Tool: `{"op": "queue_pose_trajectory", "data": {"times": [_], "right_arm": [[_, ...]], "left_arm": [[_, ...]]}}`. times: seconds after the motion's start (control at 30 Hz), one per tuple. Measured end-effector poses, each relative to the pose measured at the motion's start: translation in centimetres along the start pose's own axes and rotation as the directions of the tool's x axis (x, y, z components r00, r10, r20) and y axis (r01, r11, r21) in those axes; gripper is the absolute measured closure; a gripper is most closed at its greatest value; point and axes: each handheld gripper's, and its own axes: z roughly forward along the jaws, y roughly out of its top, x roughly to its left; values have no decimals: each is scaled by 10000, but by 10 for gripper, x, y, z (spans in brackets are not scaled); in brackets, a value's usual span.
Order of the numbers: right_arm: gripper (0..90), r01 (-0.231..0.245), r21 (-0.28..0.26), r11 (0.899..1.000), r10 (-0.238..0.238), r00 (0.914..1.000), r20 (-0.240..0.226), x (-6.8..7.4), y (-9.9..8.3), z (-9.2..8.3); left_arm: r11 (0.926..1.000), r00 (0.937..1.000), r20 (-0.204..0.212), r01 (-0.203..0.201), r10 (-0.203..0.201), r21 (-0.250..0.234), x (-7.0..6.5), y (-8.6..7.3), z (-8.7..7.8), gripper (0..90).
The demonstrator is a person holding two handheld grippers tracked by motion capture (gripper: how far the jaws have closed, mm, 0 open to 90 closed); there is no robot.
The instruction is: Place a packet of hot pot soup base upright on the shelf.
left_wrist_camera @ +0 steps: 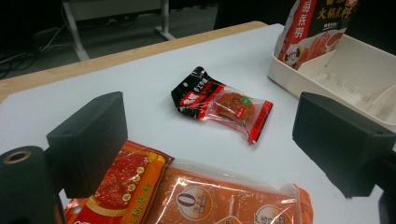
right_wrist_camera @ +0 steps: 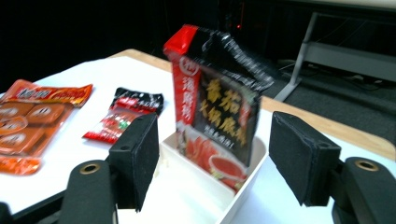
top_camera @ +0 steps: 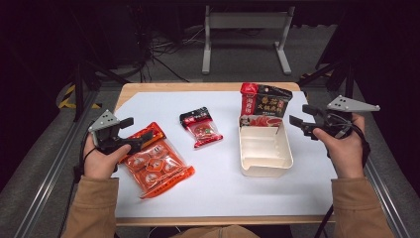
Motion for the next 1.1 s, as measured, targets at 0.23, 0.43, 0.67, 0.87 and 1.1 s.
{"op": "queue_pose_trajectory", "data": {"times": [0.23,0.43,0.67,0.87,1.1], "right_arm": [[336,73,182,9998,-69,9997,-216,8,-7,-3],[331,187,306,9994,-174,9990,-406,12,-9,0],[331,425,267,9987,-409,9973,-603,20,-10,7],[332,517,164,9985,-507,9971,-571,21,-10,7],[332,649,208,9977,-635,9961,-618,23,-11,10]], "left_arm": [[10000,9996,-296,13,-13,5,6,0,-5,115],[9994,9971,-681,-340,335,-61,16,-3,-9,93],[9995,9875,-1564,217,-175,250,39,-15,-13,106],[9975,9763,-2164,240,-90,671,51,-28,-12,213],[9895,9751,-2111,929,-679,1104,67,-45,-5,268]]}}
